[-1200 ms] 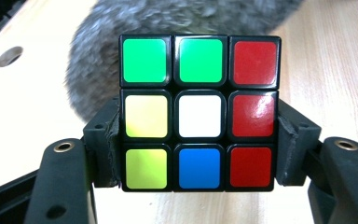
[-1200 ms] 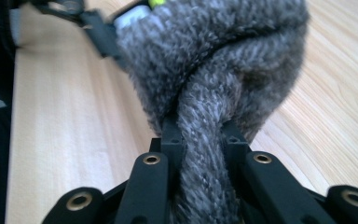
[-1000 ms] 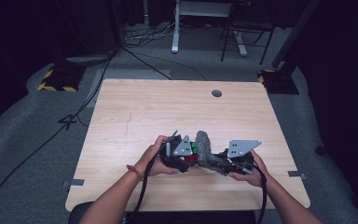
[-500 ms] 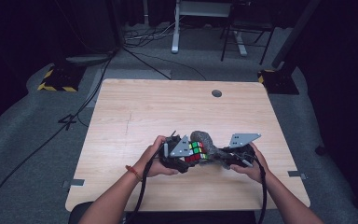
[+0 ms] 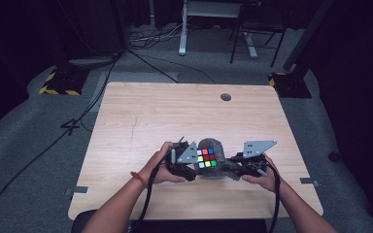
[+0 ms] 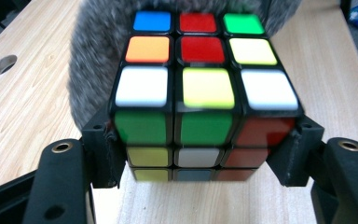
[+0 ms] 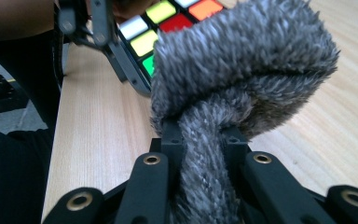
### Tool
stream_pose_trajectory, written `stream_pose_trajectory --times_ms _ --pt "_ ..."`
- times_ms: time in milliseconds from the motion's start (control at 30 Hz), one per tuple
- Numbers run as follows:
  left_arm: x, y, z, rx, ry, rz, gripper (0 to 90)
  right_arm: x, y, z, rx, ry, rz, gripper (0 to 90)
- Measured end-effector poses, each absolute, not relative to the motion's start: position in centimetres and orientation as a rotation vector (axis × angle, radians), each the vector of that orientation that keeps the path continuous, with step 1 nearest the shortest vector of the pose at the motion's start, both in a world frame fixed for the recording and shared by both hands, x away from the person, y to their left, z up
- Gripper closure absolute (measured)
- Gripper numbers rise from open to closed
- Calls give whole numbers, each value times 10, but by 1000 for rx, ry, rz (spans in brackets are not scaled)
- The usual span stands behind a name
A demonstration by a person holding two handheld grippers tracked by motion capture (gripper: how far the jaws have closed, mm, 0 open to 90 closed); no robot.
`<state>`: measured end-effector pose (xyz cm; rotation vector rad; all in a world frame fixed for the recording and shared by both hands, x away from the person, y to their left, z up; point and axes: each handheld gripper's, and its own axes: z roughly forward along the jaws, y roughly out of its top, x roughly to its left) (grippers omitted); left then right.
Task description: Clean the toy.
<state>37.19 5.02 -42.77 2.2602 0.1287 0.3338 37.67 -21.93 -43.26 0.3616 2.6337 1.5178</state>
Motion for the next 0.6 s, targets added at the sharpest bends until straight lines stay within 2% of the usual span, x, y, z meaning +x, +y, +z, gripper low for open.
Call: stream_pose_trajectory --times_ms 600 --pt "372 35 -439 2351 105 366 329 361 -208 -423 243 2591 1464 776"
